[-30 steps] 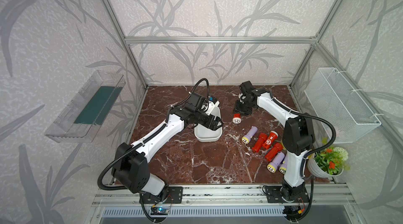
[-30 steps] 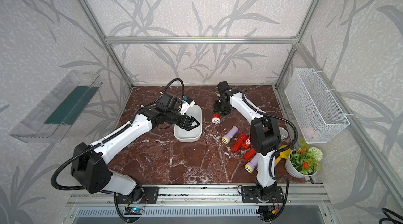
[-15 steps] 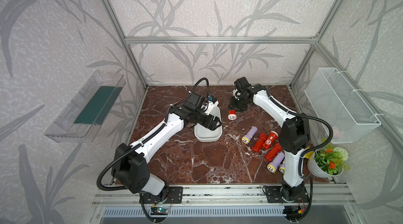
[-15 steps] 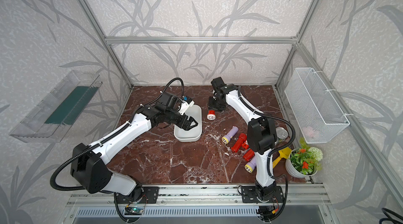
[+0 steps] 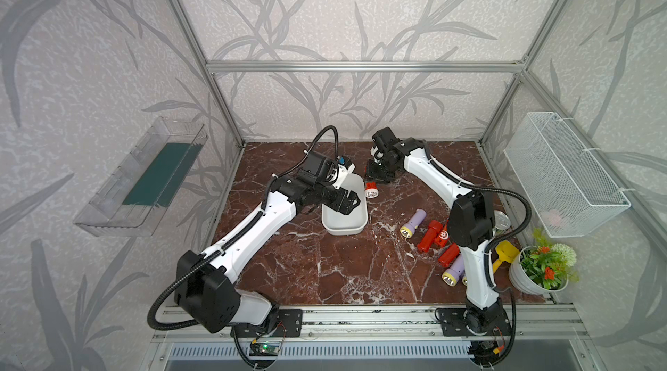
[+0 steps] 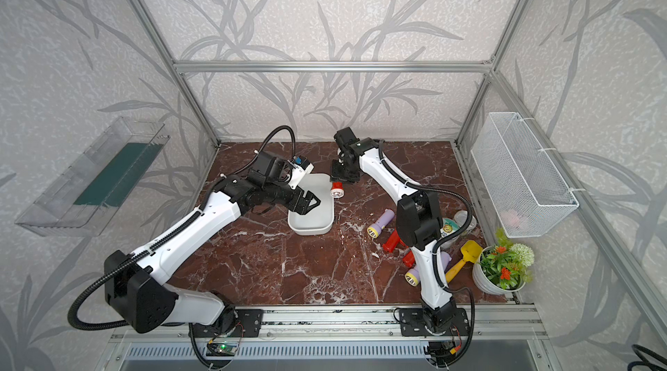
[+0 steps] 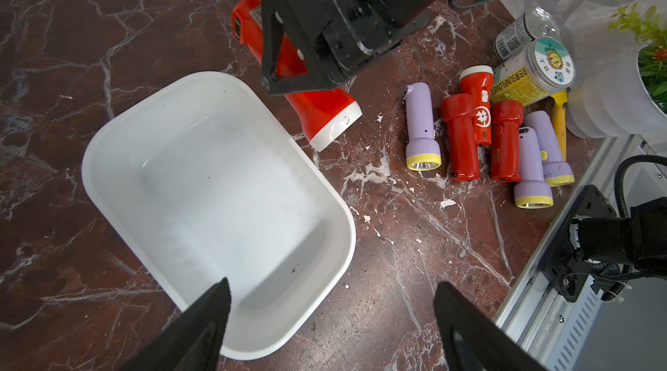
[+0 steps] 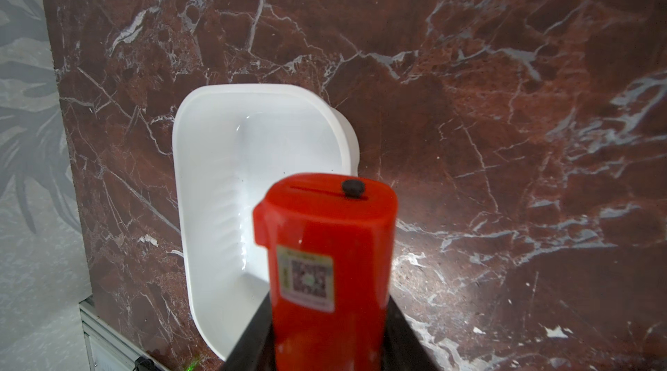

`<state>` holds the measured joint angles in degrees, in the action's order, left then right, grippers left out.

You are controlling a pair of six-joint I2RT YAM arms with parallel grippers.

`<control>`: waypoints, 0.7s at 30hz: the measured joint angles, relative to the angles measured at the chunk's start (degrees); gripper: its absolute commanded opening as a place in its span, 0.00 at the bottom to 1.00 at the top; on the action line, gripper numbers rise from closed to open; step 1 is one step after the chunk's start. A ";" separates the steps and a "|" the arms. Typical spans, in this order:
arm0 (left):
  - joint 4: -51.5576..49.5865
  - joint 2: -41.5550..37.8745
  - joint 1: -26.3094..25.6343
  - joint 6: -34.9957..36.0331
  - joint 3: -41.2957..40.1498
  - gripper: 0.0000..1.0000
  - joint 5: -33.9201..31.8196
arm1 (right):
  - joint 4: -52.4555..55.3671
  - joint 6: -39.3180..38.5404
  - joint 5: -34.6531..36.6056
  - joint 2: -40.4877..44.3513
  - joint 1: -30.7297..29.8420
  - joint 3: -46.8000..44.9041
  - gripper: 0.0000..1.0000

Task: Put the flashlights into the storage boxes
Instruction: Place the flashlight at the storage box.

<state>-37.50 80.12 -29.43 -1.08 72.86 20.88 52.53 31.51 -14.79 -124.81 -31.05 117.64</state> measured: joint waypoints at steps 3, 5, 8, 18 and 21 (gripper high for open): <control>-0.26 -1.97 0.37 -0.17 -1.36 0.91 -0.52 | 0.55 0.02 -0.33 -1.49 -1.09 2.25 0.39; -0.46 -3.43 0.70 -0.42 -2.14 0.91 -0.83 | 0.94 0.04 -0.39 -2.62 -1.79 4.31 0.39; -0.55 -5.05 1.05 -0.72 -3.02 0.91 -1.33 | 1.44 0.09 -0.76 -4.48 -2.67 7.63 0.39; -0.57 -7.89 3.34 -3.56 -7.91 0.91 -2.36 | 4.15 0.20 -1.22 -10.64 -5.27 16.04 0.39; -0.33 -8.79 3.91 -4.26 -8.92 0.91 -2.36 | 4.81 0.37 -1.38 -11.80 -5.81 17.40 0.39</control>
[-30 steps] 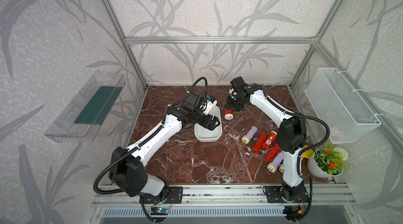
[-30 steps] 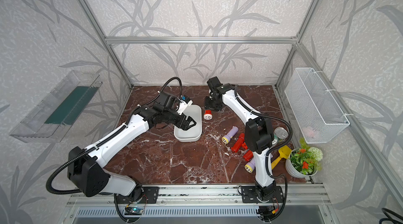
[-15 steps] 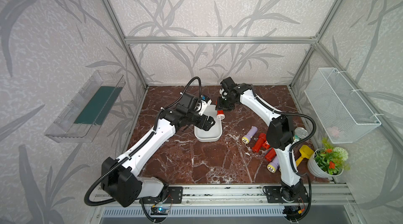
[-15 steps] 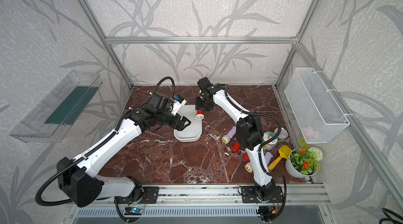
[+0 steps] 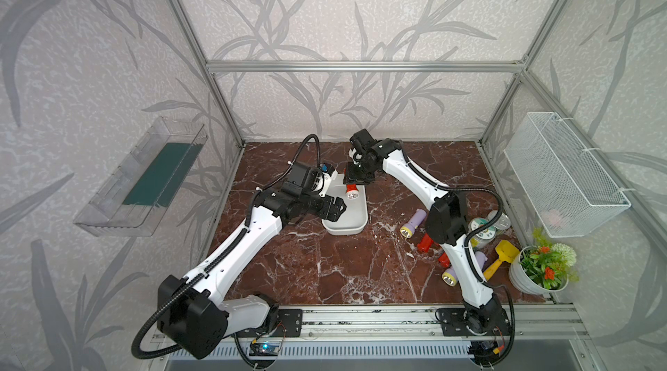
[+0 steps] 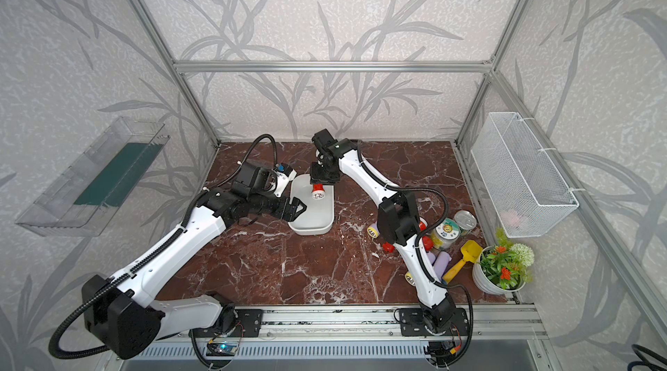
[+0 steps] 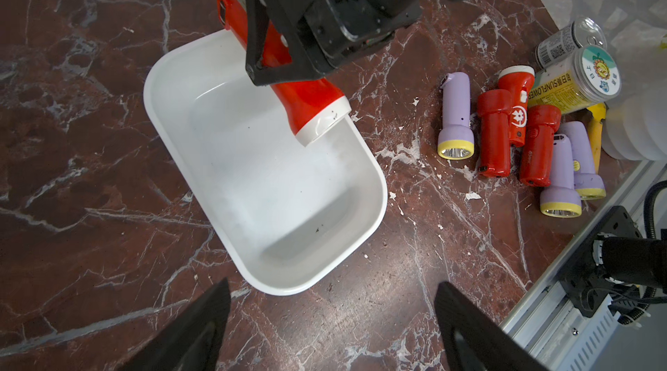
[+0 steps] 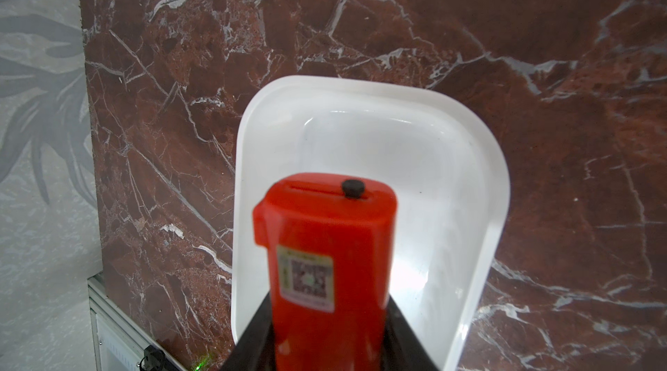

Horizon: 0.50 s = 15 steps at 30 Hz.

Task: Put the flashlights into the storage boxes
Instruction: Place the flashlight at the storage box.

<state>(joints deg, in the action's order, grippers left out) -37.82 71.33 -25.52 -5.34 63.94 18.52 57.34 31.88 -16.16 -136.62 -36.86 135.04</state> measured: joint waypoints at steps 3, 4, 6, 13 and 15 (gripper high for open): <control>0.13 -1.25 0.48 -0.68 -0.63 0.91 0.02 | 0.17 0.26 -0.39 -1.09 -0.39 0.98 0.39; 0.11 -1.68 0.55 -0.79 -0.79 0.91 0.02 | 0.17 0.44 -0.44 -1.46 -0.57 1.22 0.39; 0.15 -2.38 0.81 -0.85 -0.90 0.91 0.02 | 0.61 0.70 -0.50 -2.19 -0.79 2.03 0.39; 0.13 -3.41 1.73 -0.90 -1.88 0.91 0.02 | 0.79 1.79 -0.87 -4.11 -1.66 3.13 0.39; 0.11 -3.41 2.01 -0.90 -1.97 0.91 0.04 | 0.72 2.19 -0.92 -4.83 -1.97 3.13 0.39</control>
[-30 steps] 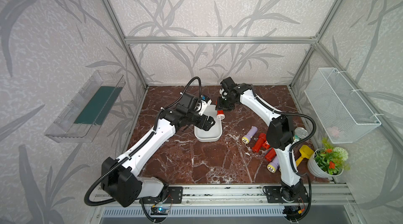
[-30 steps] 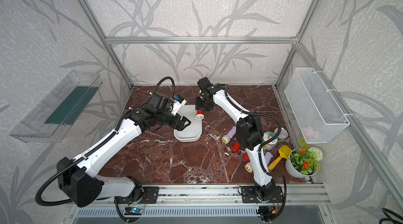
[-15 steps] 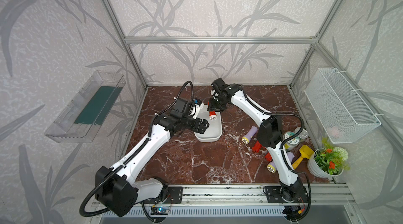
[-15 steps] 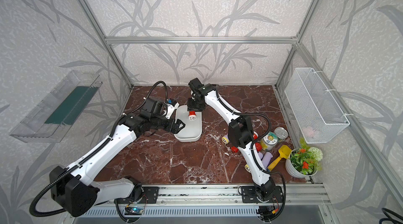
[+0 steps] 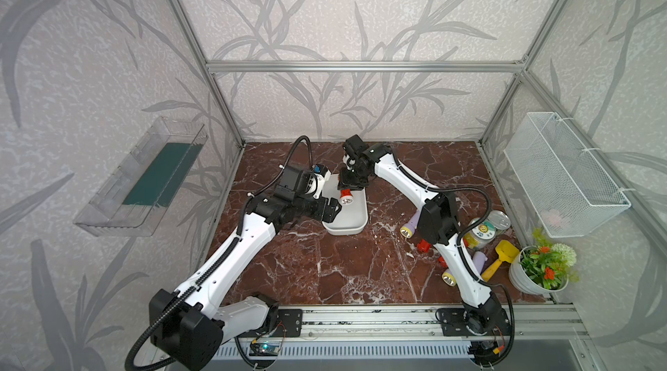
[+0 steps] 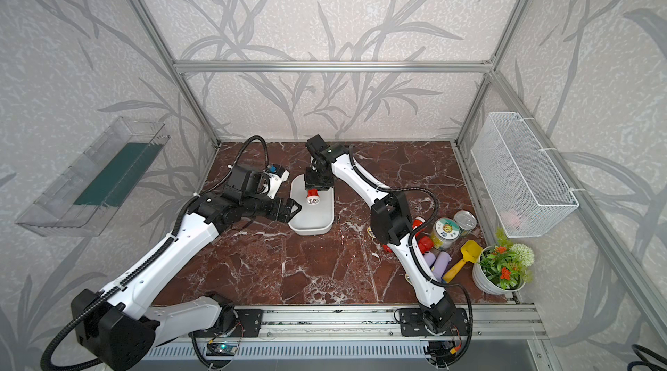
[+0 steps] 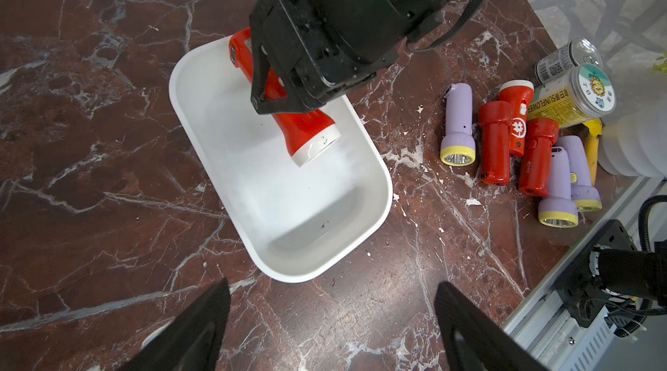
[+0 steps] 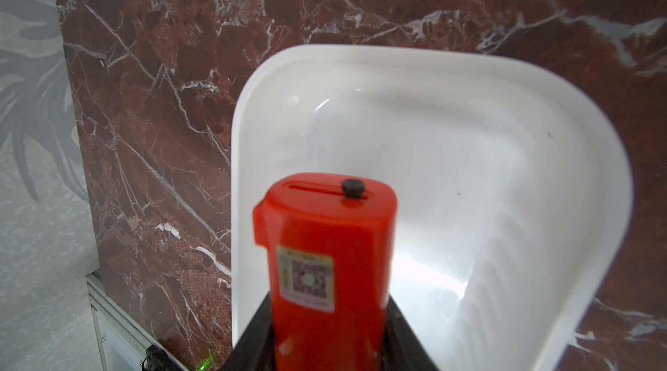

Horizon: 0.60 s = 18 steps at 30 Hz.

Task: Put the flashlights into the storage boxes
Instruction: Place the flashlight at the storage box.

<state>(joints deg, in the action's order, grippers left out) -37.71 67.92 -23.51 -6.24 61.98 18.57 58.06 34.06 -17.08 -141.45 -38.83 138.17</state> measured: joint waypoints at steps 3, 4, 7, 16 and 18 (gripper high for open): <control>-0.02 -0.02 0.07 0.00 0.00 0.91 0.02 | -0.35 0.74 -0.13 -1.42 -0.52 0.00 0.39; -0.04 -0.02 0.07 0.02 0.00 0.91 0.02 | -0.61 0.90 -0.24 -1.84 -0.70 0.00 0.39; -0.20 -0.02 0.26 0.09 0.00 0.91 0.02 | -1.07 1.36 -0.70 -3.34 -1.09 0.66 0.39; -0.17 -0.02 0.79 0.04 0.00 0.91 -0.02 | -2.99 3.72 -2.01 -7.52 -1.79 3.28 0.39; -0.17 -0.02 1.07 0.02 0.00 0.91 0.00 | -3.37 4.00 -2.10 -8.17 -1.84 3.30 0.39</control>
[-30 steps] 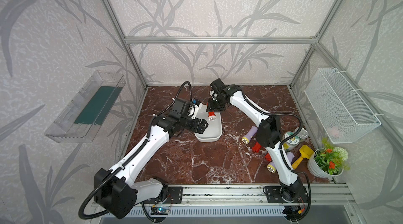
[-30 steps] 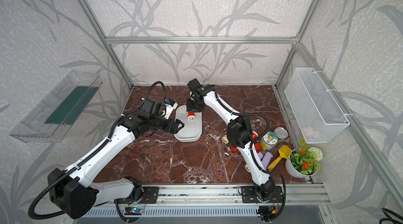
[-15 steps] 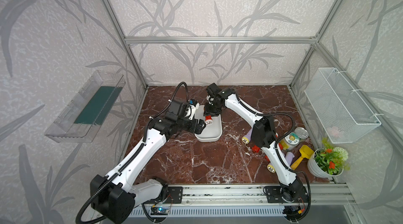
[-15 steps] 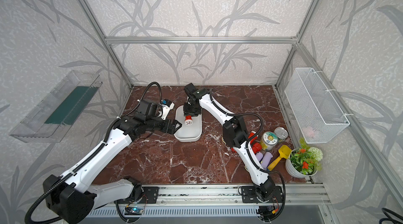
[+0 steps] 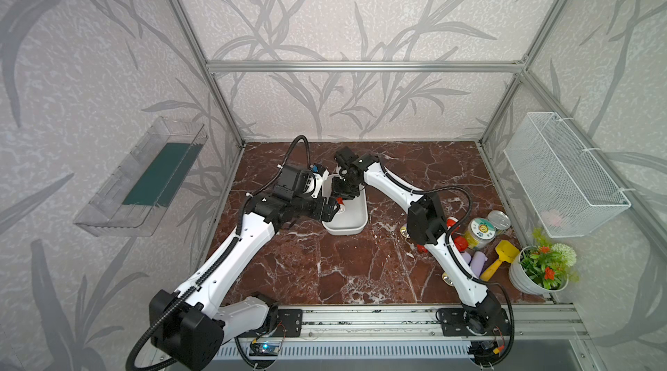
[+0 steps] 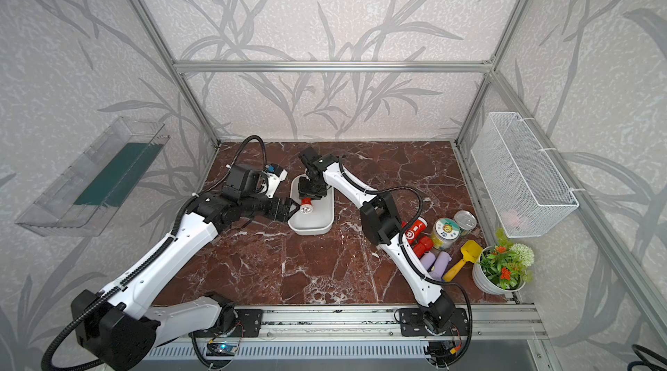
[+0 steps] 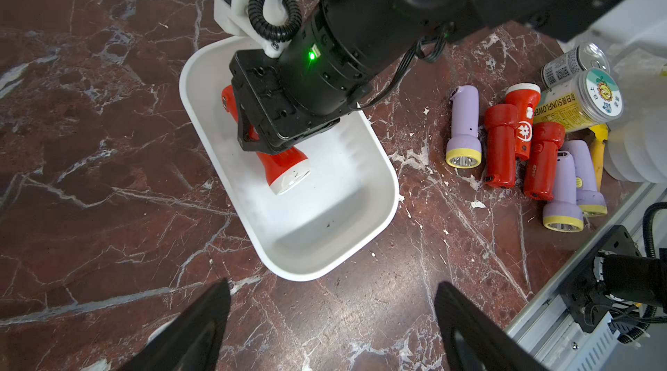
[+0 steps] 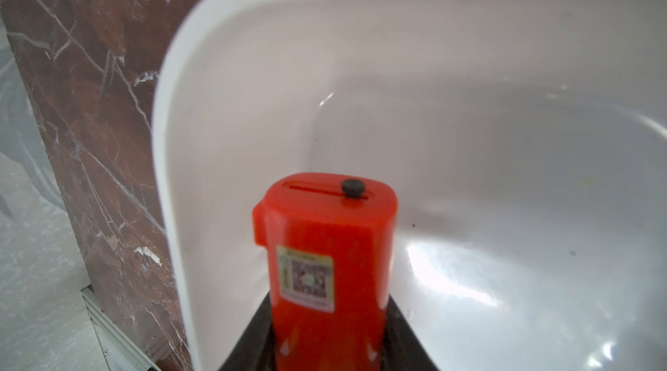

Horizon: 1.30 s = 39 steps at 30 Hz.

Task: Put the flashlights into the storage boxes
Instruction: Place the flashlight at the storage box, then pick up the flashlight from the center of the board.

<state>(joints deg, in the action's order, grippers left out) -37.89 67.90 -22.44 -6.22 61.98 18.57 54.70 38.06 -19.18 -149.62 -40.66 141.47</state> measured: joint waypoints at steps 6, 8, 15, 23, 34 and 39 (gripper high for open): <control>-0.02 0.00 0.33 0.02 0.00 0.91 0.00 | -0.46 0.44 -0.15 -1.14 -0.13 0.00 0.40; -0.02 0.00 0.37 0.02 0.00 0.91 0.02 | -0.52 0.59 -0.24 -1.14 -0.17 0.00 0.41; -0.02 0.00 0.87 0.02 0.00 0.91 0.39 | -0.90 1.09 -0.39 -1.14 -0.26 0.11 0.49; 0.02 0.00 1.07 0.02 0.00 0.91 0.63 | -0.87 0.87 -0.37 -1.14 -0.28 0.11 0.49; 1.77 0.00 1.25 0.02 0.00 0.91 0.81 | 1.70 -1.95 2.38 4.04 0.50 0.13 0.50; 3.76 0.33 1.25 -0.02 0.00 0.91 1.40 | 3.43 -3.80 3.93 10.75 1.70 0.07 0.57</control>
<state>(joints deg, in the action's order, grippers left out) -34.13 68.23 -21.19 -6.24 61.98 19.97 58.13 34.26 -15.25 -138.87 -38.96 141.53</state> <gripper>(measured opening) 0.912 0.539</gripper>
